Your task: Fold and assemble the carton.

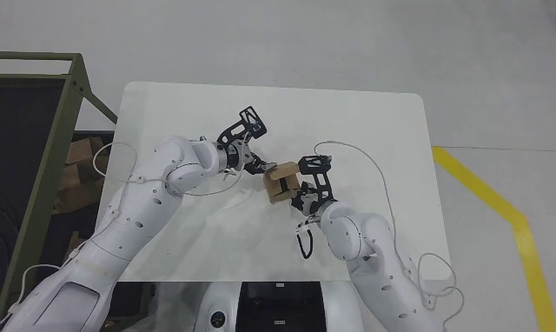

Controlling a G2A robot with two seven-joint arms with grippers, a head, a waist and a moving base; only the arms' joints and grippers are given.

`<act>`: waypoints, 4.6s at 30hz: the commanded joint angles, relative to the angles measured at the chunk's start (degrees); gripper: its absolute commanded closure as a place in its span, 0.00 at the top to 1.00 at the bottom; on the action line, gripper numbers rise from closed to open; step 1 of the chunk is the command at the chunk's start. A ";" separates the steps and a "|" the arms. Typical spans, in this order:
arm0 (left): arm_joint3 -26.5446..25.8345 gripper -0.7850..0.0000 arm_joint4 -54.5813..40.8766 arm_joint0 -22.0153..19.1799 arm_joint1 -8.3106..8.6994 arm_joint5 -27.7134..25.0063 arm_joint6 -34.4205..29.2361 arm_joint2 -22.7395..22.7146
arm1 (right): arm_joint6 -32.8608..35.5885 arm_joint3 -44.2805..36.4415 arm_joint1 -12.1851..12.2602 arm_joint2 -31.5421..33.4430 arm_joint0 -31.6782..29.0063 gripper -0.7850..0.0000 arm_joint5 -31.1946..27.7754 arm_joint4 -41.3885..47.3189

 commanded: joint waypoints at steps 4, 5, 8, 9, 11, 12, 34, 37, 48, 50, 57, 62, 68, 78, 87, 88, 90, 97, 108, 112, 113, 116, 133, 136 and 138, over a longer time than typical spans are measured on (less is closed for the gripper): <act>0.38 1.00 -0.26 -0.19 -0.14 0.38 -0.03 -0.18 | 0.22 -2.53 0.25 0.82 -1.03 0.25 -0.48 0.73; 0.40 1.00 -0.30 -0.21 -0.17 0.42 -0.03 -0.20 | 0.11 -3.23 0.30 0.95 -1.38 0.25 -0.63 0.87; 0.49 1.00 -0.18 -0.32 -0.26 0.55 -0.09 -0.14 | -0.67 -5.23 0.43 0.90 -2.23 0.23 -1.19 0.94; 0.55 1.00 -0.17 -0.37 -0.30 0.56 -0.08 -0.11 | -0.99 -5.66 0.44 0.71 -2.42 0.23 -1.40 0.96; 0.72 1.00 -0.19 -0.46 -0.37 0.58 -0.11 -0.04 | -1.49 -5.90 0.45 0.25 -2.56 0.23 -1.53 0.69; 0.78 1.00 -0.22 -0.51 -0.41 0.58 -0.15 -0.01 | -1.66 -5.82 0.44 0.06 -2.53 0.23 -1.46 0.57; -1.53 1.00 -2.83 5.17 2.49 -12.33 -4.24 -10.39 | -1.03 -2.61 0.81 2.00 -1.51 0.24 -0.51 2.64; -3.43 1.00 -3.91 8.15 3.54 -15.66 -7.60 -12.88 | -0.68 -2.49 0.87 2.09 -1.27 0.24 -0.72 2.83; -6.72 1.00 -2.31 9.25 3.52 -10.86 -9.30 -9.87 | 1.09 -1.20 0.92 1.32 0.43 0.25 -1.09 3.25; -6.05 1.00 -1.46 8.20 3.16 -9.28 -8.36 -8.48 | 1.20 -1.26 0.93 1.16 0.41 0.25 -1.04 3.34; -2.78 1.00 -0.74 4.95 2.07 -4.58 -4.86 -5.62 | 0.44 -1.50 1.02 0.92 0.08 0.25 -1.35 3.90; -1.06 1.00 0.42 2.74 1.43 -1.85 -3.68 -4.13 | 0.22 -1.34 0.99 0.31 0.68 0.25 -1.56 4.13; 1.05 1.00 0.19 0.18 0.55 0.32 -2.69 -2.23 | -0.11 -1.16 0.93 0.06 1.54 0.23 -1.20 4.62; 2.18 1.00 0.29 -0.73 0.04 -2.04 -3.22 -0.29 | -1.74 -1.24 0.86 0.72 2.14 0.22 0.55 6.32; 3.14 1.00 0.31 -1.00 -0.40 -1.61 -3.52 0.92 | -1.74 4.62 0.16 -1.47 6.22 0.22 3.06 6.71; 3.28 1.00 0.22 -1.11 -0.47 -1.50 -3.61 1.07 | -1.62 5.00 0.09 -1.74 6.53 0.23 3.23 6.71; 3.60 1.00 0.04 -1.32 -0.60 -1.18 -3.74 1.31 | -1.33 5.65 0.00 -2.23 7.07 0.25 3.63 6.30; 4.17 1.00 0.63 -2.08 -1.08 0.14 -4.83 2.51 | -0.93 6.65 -0.20 -3.28 8.17 0.25 4.17 5.47; 4.33 1.00 1.60 -2.45 -1.49 0.76 -4.73 3.07 | -0.73 7.20 -0.37 -3.98 8.78 0.21 4.70 4.39; 3.95 1.00 1.62 -2.16 -1.35 0.32 -4.44 2.28 | -0.78 7.25 -0.38 -3.94 8.66 0.20 4.75 4.24; 3.82 1.00 1.56 -2.06 -1.30 0.16 -4.37 2.02 | -0.80 7.29 -0.38 -3.92 8.62 0.20 4.76 4.18; 3.26 1.00 1.50 -1.60 -1.09 -0.41 -4.25 1.19 | -0.84 7.24 -0.39 -3.93 8.54 0.20 4.76 4.05; 0.29 1.00 -3.18 4.37 1.07 0.19 -1.10 -9.18 | -1.02 6.46 -0.46 -4.10 7.95 0.16 5.06 2.79; -0.88 1.00 -3.27 4.57 0.90 1.92 -1.04 -8.69 | -1.09 6.32 -0.49 -4.21 7.89 0.16 5.08 2.69; -1.48 1.00 -3.42 4.37 0.69 2.33 -0.68 -7.99 | -1.13 6.29 -0.52 -4.25 7.85 0.15 5.09 2.66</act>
